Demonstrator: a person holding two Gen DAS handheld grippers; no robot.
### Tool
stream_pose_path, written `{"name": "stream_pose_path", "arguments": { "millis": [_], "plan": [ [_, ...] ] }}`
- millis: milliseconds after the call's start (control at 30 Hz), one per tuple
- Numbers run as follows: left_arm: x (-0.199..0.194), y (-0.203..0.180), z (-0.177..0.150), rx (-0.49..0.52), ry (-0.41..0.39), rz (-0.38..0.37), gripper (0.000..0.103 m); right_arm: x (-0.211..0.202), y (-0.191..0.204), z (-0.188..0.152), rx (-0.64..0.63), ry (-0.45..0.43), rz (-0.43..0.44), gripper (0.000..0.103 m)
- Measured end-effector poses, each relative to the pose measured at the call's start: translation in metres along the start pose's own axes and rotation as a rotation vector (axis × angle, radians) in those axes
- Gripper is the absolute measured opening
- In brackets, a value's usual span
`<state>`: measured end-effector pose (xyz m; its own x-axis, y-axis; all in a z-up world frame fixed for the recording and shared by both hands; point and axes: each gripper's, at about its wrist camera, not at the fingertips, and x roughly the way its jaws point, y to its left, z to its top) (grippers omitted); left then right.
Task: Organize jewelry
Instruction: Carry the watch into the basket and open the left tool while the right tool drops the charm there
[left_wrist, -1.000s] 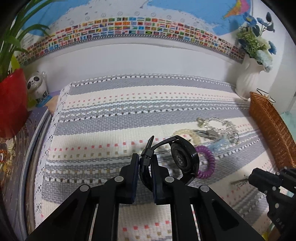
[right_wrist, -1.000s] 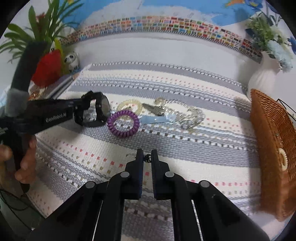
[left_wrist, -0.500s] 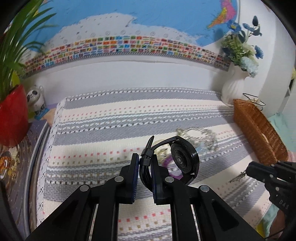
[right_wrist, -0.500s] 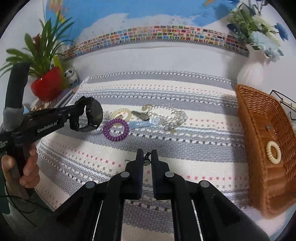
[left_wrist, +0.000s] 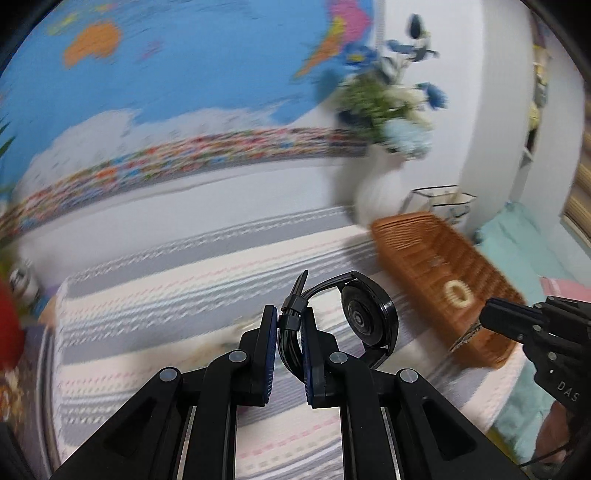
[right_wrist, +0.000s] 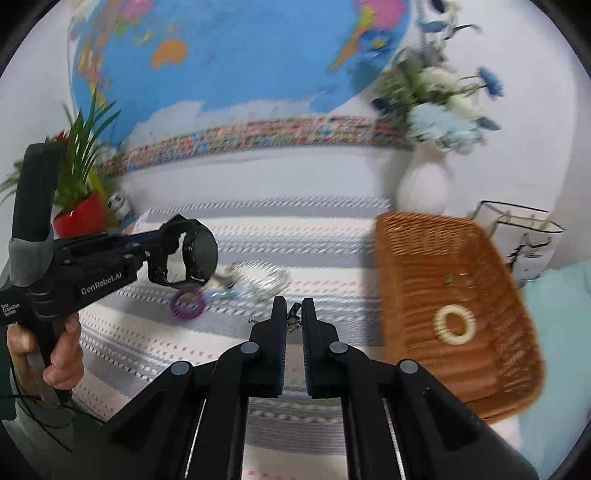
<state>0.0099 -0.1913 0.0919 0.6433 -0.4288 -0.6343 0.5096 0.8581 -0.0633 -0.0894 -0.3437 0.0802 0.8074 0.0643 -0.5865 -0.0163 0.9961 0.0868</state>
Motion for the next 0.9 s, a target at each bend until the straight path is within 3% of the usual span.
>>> {"name": "stream_pose_path", "arguments": {
  "millis": [267,467,767,900],
  "plan": [
    [0.030,-0.092,0.047,0.101,0.020,-0.138,0.012,-0.035,-0.081,0.007,0.097,-0.055,-0.116,0.008],
    [0.074,-0.150,0.054,0.165,0.071,-0.192,0.012,-0.025,-0.139,-0.011,0.190,0.014,-0.169,0.008],
    [0.135,-0.180,0.040,0.187,0.199,-0.189,0.012,-0.004,-0.172,-0.036,0.248,0.097,-0.146,0.008],
    [0.141,-0.181,0.037,0.189,0.219,-0.230,0.021,-0.001,-0.176,-0.036,0.253,0.099,-0.130,0.009]
  ]
}}
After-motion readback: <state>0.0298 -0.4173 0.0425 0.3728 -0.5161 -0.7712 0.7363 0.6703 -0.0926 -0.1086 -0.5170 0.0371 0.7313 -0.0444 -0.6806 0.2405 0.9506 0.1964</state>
